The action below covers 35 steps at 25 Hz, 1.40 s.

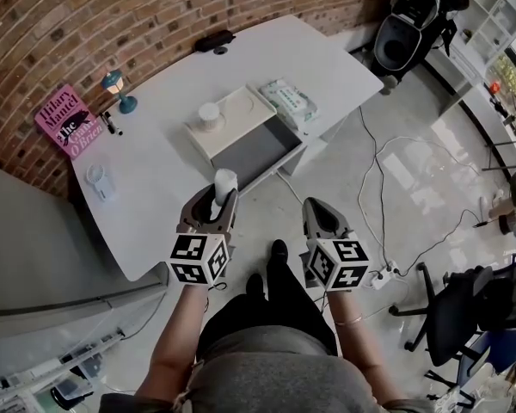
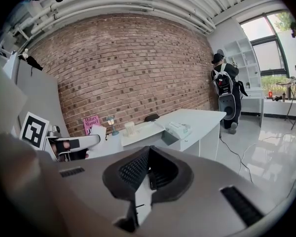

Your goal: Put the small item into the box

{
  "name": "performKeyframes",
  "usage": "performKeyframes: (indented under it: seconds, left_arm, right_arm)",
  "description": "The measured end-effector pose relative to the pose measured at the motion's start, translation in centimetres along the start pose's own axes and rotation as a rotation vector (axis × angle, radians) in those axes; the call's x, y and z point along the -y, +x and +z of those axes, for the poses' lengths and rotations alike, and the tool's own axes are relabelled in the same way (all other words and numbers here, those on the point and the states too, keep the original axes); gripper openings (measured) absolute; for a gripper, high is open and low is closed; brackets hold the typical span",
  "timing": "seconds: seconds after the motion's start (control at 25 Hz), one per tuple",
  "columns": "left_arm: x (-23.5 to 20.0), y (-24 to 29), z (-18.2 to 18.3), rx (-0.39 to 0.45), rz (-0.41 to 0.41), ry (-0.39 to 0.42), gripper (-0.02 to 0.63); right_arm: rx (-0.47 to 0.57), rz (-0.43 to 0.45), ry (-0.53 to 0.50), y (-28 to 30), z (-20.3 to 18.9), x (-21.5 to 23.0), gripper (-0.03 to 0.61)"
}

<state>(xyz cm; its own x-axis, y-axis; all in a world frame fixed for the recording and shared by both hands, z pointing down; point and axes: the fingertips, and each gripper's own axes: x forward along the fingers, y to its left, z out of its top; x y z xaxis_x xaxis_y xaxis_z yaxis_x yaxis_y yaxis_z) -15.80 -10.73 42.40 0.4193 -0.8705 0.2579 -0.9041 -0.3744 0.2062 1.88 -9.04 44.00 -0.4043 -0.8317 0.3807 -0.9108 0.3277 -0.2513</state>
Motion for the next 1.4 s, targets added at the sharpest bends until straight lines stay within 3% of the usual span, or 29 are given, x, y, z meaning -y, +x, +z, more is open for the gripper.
performKeyframes:
  seconds: [0.72,1.4]
  left_arm:
    - [-2.1,4.8,1.6,-0.035,0.063,0.035,0.169]
    - [-3.2,10.0,1.2,-0.121,0.133,0.069,0.169]
  right_arm:
    - [-0.005,0.054,0.009,5.5,3.1,2.7,0.006]
    - [-0.062,0.134,0.024,10.7,4.1,5.6,0.006]
